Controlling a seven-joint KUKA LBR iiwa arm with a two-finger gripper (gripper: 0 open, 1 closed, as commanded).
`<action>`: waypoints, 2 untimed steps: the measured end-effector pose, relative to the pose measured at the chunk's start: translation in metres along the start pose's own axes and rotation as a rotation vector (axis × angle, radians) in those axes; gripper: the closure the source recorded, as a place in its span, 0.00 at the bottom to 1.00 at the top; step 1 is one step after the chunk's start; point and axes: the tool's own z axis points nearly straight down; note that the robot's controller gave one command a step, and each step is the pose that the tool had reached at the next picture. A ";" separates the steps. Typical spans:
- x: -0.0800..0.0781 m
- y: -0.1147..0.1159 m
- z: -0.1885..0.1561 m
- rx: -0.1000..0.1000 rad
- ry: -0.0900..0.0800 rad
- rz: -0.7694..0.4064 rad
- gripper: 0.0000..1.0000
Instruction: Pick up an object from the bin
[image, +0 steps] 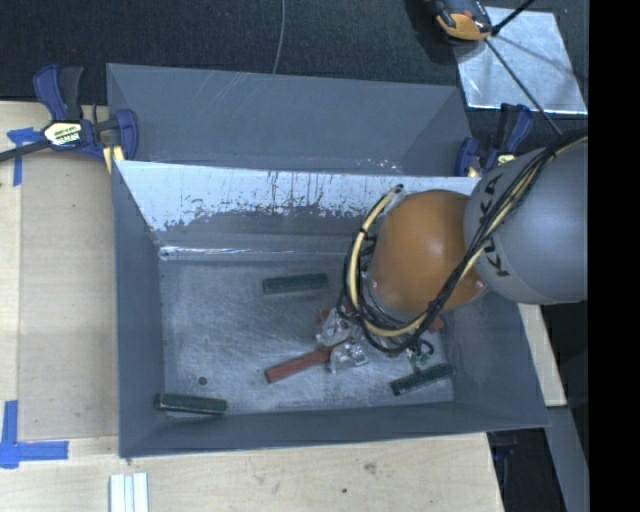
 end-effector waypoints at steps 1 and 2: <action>0.001 0.000 -0.007 -0.004 0.000 0.001 1.00; 0.000 0.000 -0.014 -0.005 0.000 0.001 1.00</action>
Offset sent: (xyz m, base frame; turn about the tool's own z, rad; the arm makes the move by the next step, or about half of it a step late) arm -0.0001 0.0000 0.0275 0.0000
